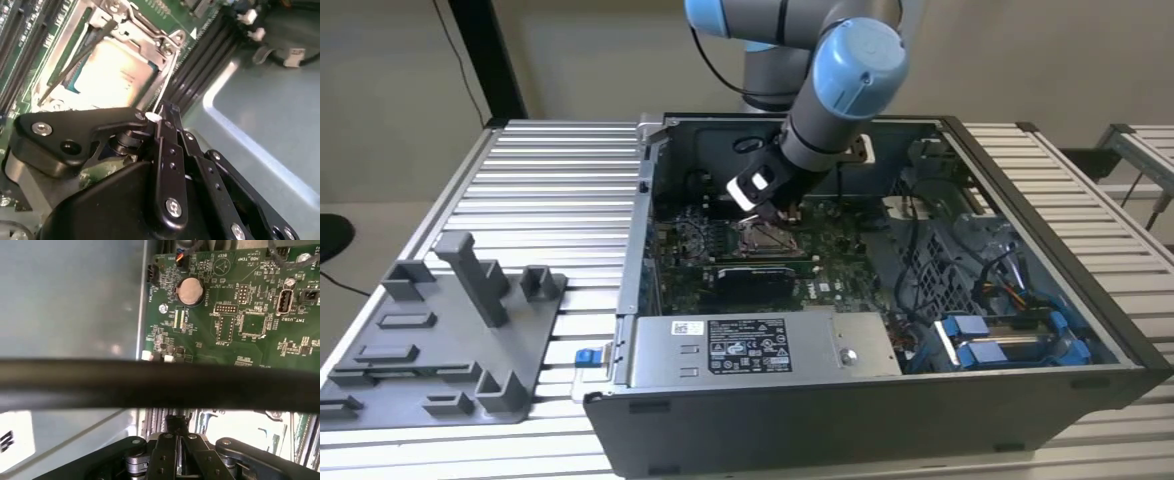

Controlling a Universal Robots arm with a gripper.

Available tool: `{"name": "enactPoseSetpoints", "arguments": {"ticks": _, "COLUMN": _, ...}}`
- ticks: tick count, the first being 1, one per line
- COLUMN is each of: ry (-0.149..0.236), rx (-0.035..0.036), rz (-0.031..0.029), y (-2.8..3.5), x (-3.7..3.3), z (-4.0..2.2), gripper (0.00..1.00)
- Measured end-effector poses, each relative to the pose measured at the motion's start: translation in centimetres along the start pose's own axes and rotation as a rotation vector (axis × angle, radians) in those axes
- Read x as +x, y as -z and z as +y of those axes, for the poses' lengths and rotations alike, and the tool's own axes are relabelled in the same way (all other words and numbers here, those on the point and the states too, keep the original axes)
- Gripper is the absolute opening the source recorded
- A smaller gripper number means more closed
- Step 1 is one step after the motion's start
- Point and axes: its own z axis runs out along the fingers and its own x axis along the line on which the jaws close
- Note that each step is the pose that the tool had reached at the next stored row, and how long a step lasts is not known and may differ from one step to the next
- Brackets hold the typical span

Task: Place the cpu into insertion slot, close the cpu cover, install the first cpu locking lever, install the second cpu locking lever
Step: 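Install the second cpu locking lever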

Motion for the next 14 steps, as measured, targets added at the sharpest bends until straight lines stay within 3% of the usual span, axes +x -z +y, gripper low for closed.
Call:
{"name": "enactPoseSetpoints", "arguments": {"ticks": 3, "ry": -0.002, "rx": -0.0020, "rz": 0.0187, "y": 0.36, "x": 0.19, "z": -0.48, "gripper": 0.00}}
{"name": "enactPoseSetpoints", "arguments": {"ticks": 7, "ry": -0.002, "rx": -0.0001, "rz": 0.0293, "y": 0.69, "x": 0.26, "z": -1.40, "gripper": 0.00}}
{"name": "enactPoseSetpoints", "arguments": {"ticks": 11, "ry": 0.000, "rx": -0.0013, "rz": 0.0494, "y": 1.13, "x": 0.60, "z": -2.46, "gripper": 0.00}}
{"name": "enactPoseSetpoints", "arguments": {"ticks": 14, "ry": 0.000, "rx": -0.0018, "rz": 0.0538, "y": 1.18, "x": 0.75, "z": -3.42, "gripper": 0.00}}
